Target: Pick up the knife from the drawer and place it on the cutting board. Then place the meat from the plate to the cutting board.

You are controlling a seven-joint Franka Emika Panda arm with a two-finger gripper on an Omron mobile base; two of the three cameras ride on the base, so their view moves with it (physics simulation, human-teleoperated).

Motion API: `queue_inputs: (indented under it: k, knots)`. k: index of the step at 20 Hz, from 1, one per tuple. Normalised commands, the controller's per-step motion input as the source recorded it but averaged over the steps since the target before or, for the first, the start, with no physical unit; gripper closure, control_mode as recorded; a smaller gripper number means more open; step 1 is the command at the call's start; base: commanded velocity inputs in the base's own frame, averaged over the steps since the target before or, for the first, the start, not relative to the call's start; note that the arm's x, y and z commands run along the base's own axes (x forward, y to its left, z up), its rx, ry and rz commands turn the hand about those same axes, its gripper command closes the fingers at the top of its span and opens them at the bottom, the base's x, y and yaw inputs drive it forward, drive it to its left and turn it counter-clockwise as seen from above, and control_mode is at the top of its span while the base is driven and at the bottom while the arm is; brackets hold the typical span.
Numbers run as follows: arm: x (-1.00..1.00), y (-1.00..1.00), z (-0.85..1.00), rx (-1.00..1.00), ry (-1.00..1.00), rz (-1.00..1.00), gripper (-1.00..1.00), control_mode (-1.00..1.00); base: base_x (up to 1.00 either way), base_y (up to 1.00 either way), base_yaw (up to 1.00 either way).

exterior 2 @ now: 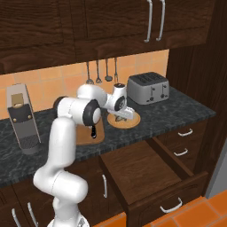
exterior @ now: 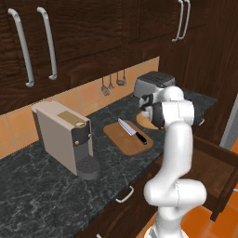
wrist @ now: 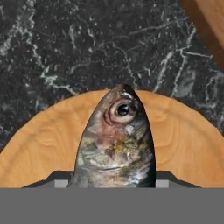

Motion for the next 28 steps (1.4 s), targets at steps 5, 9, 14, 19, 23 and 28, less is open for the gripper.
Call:
queue_inputs:
  k: [5,9,14,19,23,28]
  knots:
    - [-0.96,0.75,0.39,-0.02,-0.10,0.24,1.00,-1.00,0.00,0.00,0.00]
    - [-0.99,0.79,0.91,-0.02,-0.13,0.24,1.00,-1.00,0.00,0.00,0.00]
    - [-0.94,0.77,0.80,0.00,-0.07,0.23,1.00,-1.00,0.00,0.00,0.00]
    - [-0.95,0.66,0.30,0.00,0.00,0.21,1.00,-1.00,0.00,0.00,0.00]
    - [-0.39,0.41,0.01,0.00,0.05,0.17,1.00,-1.00,0.00,0.00,0.00]
    - [0.11,0.14,-0.12,-0.10,0.00,0.00,1.00,-1.00,0.00,0.00,0.00]
